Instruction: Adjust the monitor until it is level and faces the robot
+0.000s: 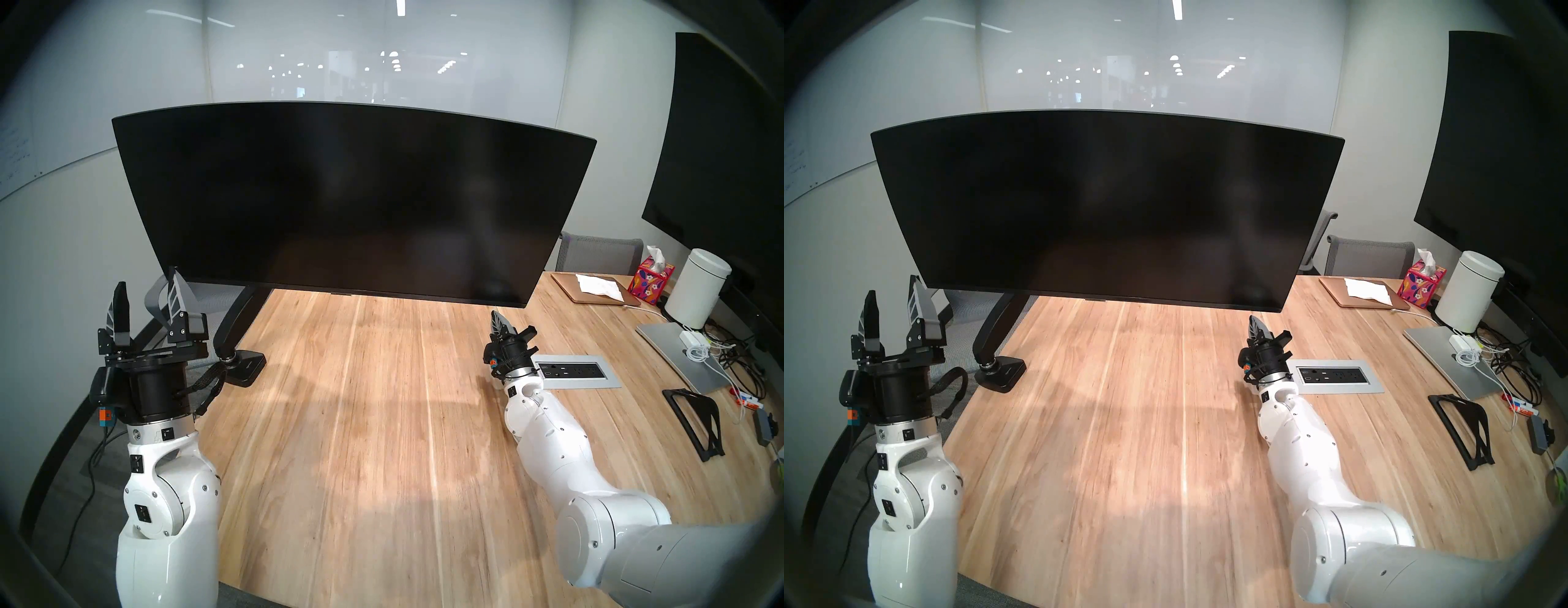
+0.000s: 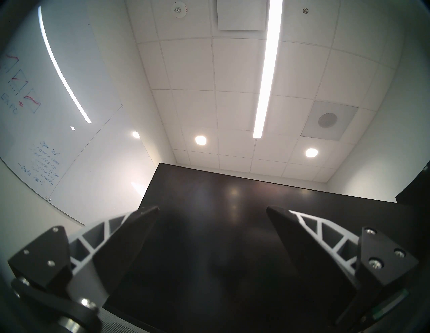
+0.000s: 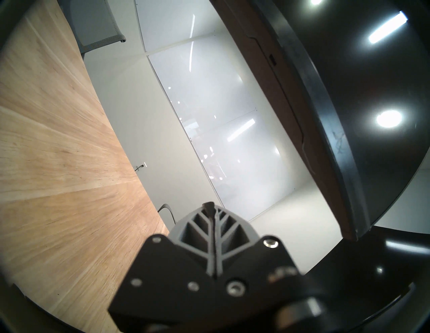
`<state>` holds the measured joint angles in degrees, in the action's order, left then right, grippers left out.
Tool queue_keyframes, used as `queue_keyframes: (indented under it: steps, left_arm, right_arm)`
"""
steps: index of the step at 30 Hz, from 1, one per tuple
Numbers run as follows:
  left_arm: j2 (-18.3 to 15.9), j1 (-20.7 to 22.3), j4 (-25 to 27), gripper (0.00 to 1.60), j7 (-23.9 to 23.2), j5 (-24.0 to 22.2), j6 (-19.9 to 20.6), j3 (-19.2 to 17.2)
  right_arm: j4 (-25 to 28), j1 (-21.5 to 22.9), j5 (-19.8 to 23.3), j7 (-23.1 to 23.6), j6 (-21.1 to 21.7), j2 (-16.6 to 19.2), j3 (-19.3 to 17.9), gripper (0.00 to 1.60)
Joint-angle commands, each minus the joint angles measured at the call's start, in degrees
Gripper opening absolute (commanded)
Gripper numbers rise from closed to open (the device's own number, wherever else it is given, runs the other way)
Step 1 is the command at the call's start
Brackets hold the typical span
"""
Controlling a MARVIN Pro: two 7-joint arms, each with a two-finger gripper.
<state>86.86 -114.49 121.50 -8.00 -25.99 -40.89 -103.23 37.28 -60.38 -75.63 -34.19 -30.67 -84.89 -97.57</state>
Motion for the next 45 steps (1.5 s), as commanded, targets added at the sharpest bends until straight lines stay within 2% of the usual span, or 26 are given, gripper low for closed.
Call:
queue_keyframes:
  steps: [1,2,4,5,28,29,32,40,43,45]
  left_arm:
    - [0.01,0.04,1.41,1.60,-0.01,-0.06,0.14,0.13]
    - [0.02,0.04,1.40,1.60,-0.04,-0.07,0.14,0.12]
    - [0.10,0.06,1.41,1.60,-0.12,-0.07,0.18,0.09]
    - [0.12,0.06,1.41,1.60,-0.15,-0.08,0.19,0.08]
    - [0.68,0.20,1.40,1.60,-0.77,-0.14,0.41,-0.17]
    - [0.70,0.21,1.40,1.60,-0.80,-0.14,0.42,-0.18]
    - [0.77,0.23,1.39,1.60,-0.88,-0.15,0.44,-0.22]
    - [0.97,0.30,1.35,1.60,-1.12,-0.18,0.48,-0.31]
    - [1.04,0.33,1.33,1.60,-1.21,-0.19,0.49,-0.34]
    - [1.08,0.33,1.34,1.60,-1.26,-0.19,0.51,-0.36]
  right_arm:
    - [0.87,0.94,-0.16,-0.22,-0.37,0.23,0.17,0.00]
    - [1.08,0.94,-0.07,1.93,-2.44,0.83,0.67,0.00]
    - [0.64,1.28,0.41,2.85,-1.44,0.10,0.09,0.01]
    - [0.68,1.27,0.41,2.96,-1.48,0.08,0.02,0.61]
    - [1.27,1.07,0.51,4.20,-1.66,-0.14,-0.58,0.61]
    - [1.17,1.11,0.95,4.08,-1.25,-0.47,-1.04,1.60]
    - [1.89,0.50,0.98,3.60,-2.40,-0.28,-0.98,1.60]
    - [10.29,-5.23,1.84,1.78,-5.58,-0.90,-1.49,1.60]
    - [11.36,-6.50,1.99,0.34,-7.28,-0.85,-1.48,1.60]
    - [14.19,-8.39,2.37,1.33,-7.30,-1.08,-1.88,1.60]
